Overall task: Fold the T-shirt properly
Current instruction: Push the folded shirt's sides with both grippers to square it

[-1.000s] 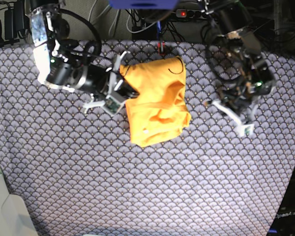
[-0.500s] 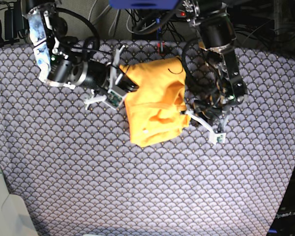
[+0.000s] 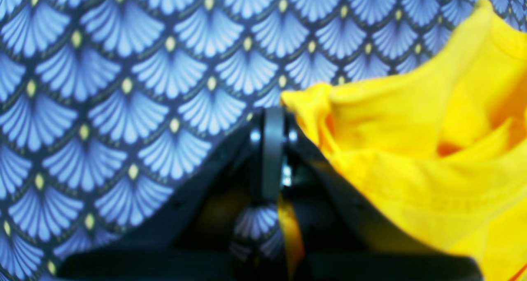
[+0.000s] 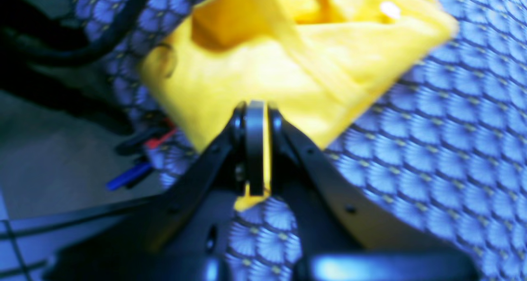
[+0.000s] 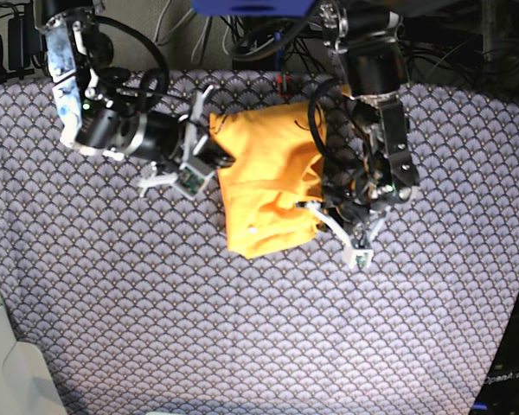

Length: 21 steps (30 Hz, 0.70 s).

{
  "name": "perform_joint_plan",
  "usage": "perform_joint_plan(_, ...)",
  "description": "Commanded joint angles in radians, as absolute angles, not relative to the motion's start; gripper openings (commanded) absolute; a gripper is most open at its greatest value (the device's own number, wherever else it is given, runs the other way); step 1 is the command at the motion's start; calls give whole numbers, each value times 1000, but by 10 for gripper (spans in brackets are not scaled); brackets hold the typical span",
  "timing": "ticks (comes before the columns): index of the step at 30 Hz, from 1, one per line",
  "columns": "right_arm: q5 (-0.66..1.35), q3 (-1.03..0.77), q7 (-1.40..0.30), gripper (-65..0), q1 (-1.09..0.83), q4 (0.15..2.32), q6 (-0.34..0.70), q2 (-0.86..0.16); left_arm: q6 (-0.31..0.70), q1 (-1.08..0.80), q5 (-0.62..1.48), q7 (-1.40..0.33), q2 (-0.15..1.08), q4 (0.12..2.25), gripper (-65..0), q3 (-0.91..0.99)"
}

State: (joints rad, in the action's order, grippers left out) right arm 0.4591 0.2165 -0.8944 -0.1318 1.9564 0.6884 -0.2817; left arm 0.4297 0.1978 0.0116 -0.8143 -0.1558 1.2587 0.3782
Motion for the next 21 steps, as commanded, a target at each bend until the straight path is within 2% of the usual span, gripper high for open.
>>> perform_joint_plan(1,476,203,-869,-650,-122,1974,698,-286,433,231,30,-797,-157,1257,-650,377)
perform_joint_plan(14,481,163,-869,-650,-142,1975,698,-308,433,303,128,-733,-157,1066,-650,374)
perform_joint_plan(21,481,168,-869,-650,-143,1977,698,-308,433,326,128,-756,-157,1121,-650,383)
